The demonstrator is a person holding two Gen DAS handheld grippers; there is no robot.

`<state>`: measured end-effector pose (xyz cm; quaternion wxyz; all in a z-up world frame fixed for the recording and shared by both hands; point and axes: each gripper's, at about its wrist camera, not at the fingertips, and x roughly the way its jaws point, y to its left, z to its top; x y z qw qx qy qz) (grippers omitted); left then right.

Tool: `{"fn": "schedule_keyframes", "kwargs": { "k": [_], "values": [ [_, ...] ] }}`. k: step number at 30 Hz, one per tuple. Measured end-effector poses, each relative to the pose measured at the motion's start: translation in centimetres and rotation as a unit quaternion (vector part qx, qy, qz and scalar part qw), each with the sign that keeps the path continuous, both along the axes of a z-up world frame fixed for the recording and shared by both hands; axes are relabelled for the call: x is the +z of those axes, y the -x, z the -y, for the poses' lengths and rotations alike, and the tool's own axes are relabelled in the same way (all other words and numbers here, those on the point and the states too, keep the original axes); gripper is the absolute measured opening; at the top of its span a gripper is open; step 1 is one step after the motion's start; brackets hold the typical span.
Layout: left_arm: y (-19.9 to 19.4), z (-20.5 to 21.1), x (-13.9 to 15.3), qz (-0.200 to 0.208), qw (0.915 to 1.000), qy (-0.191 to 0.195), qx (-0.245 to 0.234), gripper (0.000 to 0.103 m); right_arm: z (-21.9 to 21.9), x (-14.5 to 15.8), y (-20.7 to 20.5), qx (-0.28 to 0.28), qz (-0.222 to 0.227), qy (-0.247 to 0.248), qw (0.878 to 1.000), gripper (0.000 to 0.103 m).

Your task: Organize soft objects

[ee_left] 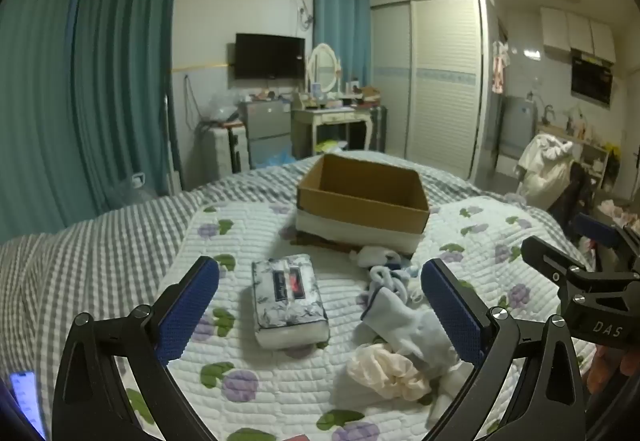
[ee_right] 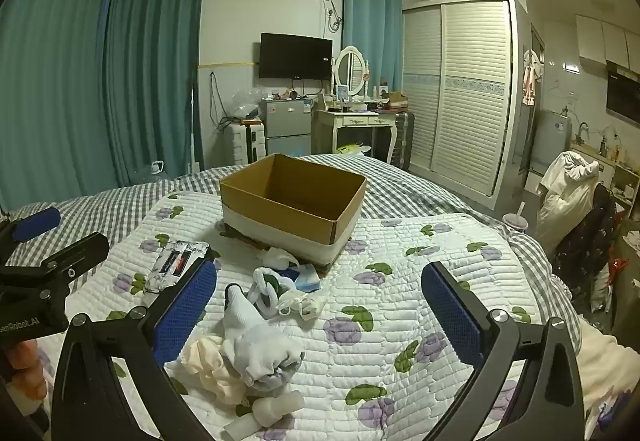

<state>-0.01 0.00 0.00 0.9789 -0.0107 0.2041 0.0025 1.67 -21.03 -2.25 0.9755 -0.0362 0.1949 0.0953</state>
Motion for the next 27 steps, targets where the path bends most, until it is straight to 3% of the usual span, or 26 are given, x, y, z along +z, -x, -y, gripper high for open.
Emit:
{"fn": "schedule_keyframes", "kwargs": {
  "k": [27],
  "values": [
    [-0.06,-0.09,-0.08,-0.004,1.0,-0.001,0.001,0.103,-0.35,-0.19,-0.17,0.003,-0.002,0.001,1.0,0.103]
  ]
}}
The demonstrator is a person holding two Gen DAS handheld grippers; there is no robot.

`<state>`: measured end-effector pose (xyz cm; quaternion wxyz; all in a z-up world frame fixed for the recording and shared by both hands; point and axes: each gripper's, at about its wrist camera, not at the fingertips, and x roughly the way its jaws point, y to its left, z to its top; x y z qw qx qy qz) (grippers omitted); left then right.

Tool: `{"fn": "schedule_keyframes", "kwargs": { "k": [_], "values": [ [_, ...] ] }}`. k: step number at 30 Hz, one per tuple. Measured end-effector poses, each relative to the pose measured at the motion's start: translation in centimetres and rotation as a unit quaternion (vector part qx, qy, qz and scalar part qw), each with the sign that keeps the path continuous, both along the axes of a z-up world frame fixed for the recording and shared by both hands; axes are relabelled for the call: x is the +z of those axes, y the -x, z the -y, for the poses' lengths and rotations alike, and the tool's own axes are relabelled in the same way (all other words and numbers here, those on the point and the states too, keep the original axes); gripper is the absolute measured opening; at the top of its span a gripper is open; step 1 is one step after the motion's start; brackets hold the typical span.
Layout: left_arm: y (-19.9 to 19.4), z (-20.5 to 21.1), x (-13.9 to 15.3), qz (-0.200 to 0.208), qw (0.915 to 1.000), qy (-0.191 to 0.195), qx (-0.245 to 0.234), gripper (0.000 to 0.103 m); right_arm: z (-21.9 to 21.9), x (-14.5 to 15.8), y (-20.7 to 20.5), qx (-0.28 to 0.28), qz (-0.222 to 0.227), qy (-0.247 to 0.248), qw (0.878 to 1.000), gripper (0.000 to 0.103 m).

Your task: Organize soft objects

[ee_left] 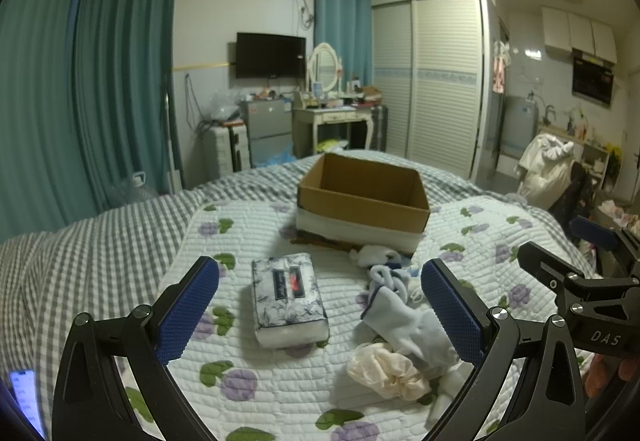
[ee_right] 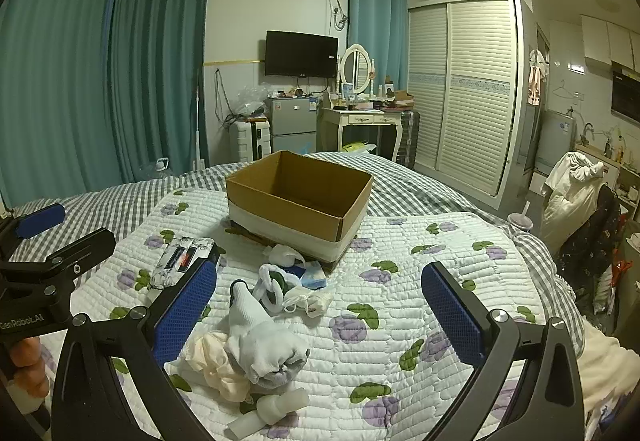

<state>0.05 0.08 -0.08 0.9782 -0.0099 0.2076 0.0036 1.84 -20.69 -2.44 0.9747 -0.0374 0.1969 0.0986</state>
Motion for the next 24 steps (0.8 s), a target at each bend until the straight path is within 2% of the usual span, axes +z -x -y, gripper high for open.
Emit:
{"fn": "schedule_keyframes", "kwargs": {
  "k": [24],
  "values": [
    [-0.05,0.26,-0.29,-0.003,1.0,-0.002,0.002,0.103,-0.52,-0.38,-0.09,0.011,-0.009,0.004,1.0,0.103]
  ]
}}
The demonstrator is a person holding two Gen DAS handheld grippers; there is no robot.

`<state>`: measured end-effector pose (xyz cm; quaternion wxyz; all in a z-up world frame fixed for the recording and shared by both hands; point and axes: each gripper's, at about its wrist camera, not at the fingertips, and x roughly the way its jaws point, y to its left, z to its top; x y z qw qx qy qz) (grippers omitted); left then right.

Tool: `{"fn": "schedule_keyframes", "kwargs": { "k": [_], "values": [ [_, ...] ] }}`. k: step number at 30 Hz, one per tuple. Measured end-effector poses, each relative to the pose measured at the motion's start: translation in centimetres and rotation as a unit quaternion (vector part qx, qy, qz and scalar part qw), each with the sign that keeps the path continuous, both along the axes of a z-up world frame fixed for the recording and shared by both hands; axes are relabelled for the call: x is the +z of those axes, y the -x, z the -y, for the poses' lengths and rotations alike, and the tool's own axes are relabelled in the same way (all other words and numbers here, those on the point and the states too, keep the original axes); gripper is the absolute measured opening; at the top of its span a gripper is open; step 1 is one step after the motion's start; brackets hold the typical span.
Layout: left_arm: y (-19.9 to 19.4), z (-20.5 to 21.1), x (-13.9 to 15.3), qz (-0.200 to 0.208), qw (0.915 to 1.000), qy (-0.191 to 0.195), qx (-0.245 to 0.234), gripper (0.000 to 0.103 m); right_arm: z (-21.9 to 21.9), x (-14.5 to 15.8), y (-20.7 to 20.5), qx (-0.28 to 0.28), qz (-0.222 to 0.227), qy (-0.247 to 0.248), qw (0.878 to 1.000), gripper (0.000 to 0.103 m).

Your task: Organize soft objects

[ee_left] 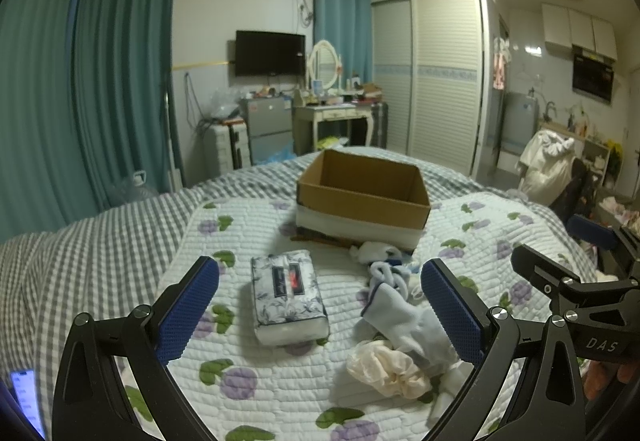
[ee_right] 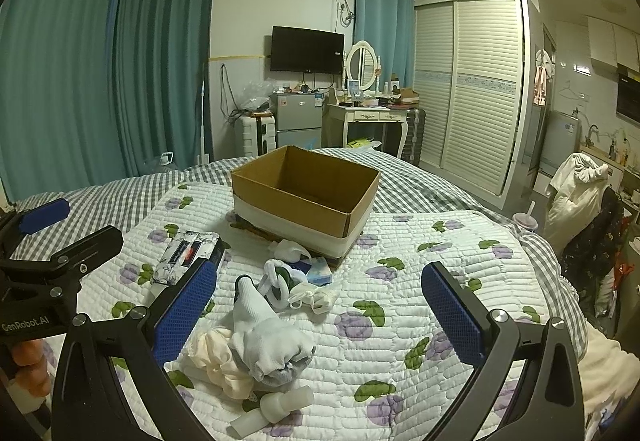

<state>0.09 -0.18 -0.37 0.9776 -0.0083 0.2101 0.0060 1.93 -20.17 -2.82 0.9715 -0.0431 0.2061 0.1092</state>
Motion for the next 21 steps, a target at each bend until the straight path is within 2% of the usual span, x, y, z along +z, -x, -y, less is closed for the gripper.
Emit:
{"fn": "schedule_keyframes", "kwargs": {
  "k": [21],
  "values": [
    [0.17,0.25,-0.27,0.0,1.0,-0.001,0.0,0.103,-0.09,-0.06,-0.02,0.001,-0.001,0.001,1.0,0.103]
  ]
}}
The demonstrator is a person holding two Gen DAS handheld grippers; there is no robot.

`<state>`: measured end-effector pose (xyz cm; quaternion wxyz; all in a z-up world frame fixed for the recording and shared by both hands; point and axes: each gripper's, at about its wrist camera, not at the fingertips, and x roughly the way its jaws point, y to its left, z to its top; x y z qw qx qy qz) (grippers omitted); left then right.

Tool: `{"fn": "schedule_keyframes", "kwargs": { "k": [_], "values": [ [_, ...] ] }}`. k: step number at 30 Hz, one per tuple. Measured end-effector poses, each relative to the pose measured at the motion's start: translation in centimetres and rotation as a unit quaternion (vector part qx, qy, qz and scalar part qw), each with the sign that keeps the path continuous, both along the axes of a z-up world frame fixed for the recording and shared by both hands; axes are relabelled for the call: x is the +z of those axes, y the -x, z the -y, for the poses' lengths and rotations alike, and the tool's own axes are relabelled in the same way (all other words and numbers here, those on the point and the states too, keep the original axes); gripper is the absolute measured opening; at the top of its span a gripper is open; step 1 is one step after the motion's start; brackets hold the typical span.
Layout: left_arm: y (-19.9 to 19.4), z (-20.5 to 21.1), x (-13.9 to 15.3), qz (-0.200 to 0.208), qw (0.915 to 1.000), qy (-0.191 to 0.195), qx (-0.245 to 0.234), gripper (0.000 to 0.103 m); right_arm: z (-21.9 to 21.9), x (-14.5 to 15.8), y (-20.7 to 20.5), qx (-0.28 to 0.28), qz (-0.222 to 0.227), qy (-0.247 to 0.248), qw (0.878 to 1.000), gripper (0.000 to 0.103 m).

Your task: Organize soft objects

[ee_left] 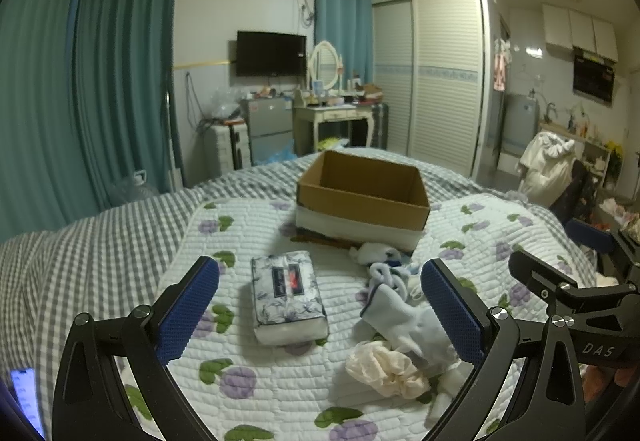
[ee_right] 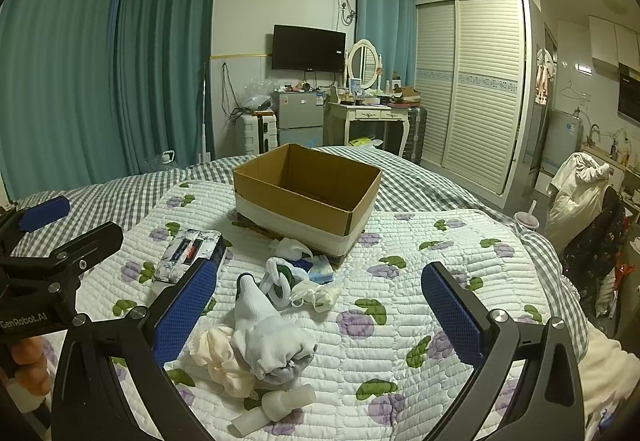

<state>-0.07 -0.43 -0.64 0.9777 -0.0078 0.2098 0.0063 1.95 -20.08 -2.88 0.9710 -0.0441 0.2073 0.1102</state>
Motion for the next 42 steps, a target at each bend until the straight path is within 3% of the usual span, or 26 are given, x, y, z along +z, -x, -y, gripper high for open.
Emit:
{"fn": "schedule_keyframes", "kwargs": {
  "k": [18,27,33,42],
  "values": [
    [1.2,-0.5,0.2,-0.001,0.9999,0.005,0.011,0.103,0.3,0.3,1.2,0.011,0.001,0.009,1.0,0.103],
    [-1.9,-0.7,-5.0,-0.073,0.9968,-0.006,0.032,0.103,-1.3,-6.7,-3.1,0.034,-0.106,0.035,0.993,0.102],
    [-3.2,0.3,-7.1,-0.102,0.9942,-0.02,0.028,0.103,-2.0,-10.4,-5.7,0.043,-0.156,0.025,0.986,0.085],
    [-3.5,1.1,-7.3,-0.106,0.9937,-0.032,0.016,0.103,-2.4,-11.5,-6.3,0.073,-0.179,0.002,0.981,0.052]
  ]
}}
